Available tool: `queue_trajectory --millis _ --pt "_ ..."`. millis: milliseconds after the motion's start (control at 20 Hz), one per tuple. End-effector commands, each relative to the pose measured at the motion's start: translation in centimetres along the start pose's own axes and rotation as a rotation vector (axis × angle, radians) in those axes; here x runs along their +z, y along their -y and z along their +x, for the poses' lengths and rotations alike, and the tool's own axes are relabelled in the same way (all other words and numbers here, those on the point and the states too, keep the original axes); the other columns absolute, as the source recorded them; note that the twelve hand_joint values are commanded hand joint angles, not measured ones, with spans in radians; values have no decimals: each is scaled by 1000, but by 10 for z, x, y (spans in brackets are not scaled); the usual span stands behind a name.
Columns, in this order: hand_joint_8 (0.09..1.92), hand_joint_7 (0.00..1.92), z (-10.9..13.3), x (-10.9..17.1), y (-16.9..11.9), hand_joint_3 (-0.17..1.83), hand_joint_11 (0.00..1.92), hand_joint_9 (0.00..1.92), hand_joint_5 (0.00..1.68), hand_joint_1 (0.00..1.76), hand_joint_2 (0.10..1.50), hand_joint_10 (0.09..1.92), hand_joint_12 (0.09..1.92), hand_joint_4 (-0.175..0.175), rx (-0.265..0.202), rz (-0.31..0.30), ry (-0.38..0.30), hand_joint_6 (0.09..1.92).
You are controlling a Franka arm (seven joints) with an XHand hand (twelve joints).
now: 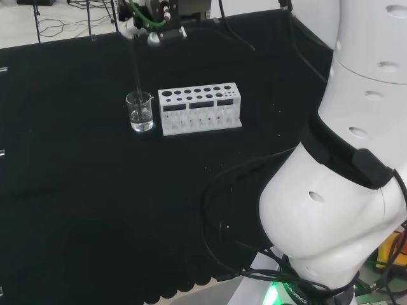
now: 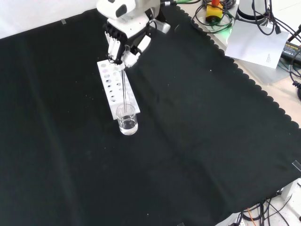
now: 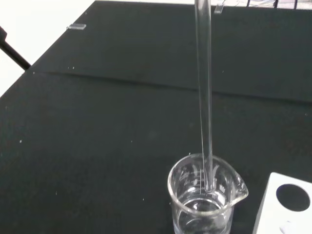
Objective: Put the glass rod back on the white test tube rack.
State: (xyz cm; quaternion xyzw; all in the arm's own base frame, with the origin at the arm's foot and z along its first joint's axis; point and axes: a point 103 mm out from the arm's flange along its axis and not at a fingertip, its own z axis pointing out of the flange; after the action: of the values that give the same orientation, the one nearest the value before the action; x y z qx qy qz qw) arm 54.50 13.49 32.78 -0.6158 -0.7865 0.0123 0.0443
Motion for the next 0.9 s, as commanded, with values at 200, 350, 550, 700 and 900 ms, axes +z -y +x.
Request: queue_trajectory --millis 200,350,550,700,900 --pt "1103 1123 -22 -42 23 -175 1609 1557 1099 1299 1144 994 811 -175 63 -40 1 606" --pt "1103 1123 -40 -51 34 -175 1609 1557 1099 1299 1144 994 811 -175 97 -50 5 605" --pt "1102 1123 -67 -57 49 -175 1609 1557 1099 1299 1144 994 810 -175 145 -59 17 605" --pt "1103 1123 -90 -61 60 -175 1609 1558 1100 1299 1144 994 810 -175 189 -62 16 604" --pt "1102 1123 -121 -62 76 -175 1609 1558 1100 1299 1144 993 809 -175 245 -60 20 603"
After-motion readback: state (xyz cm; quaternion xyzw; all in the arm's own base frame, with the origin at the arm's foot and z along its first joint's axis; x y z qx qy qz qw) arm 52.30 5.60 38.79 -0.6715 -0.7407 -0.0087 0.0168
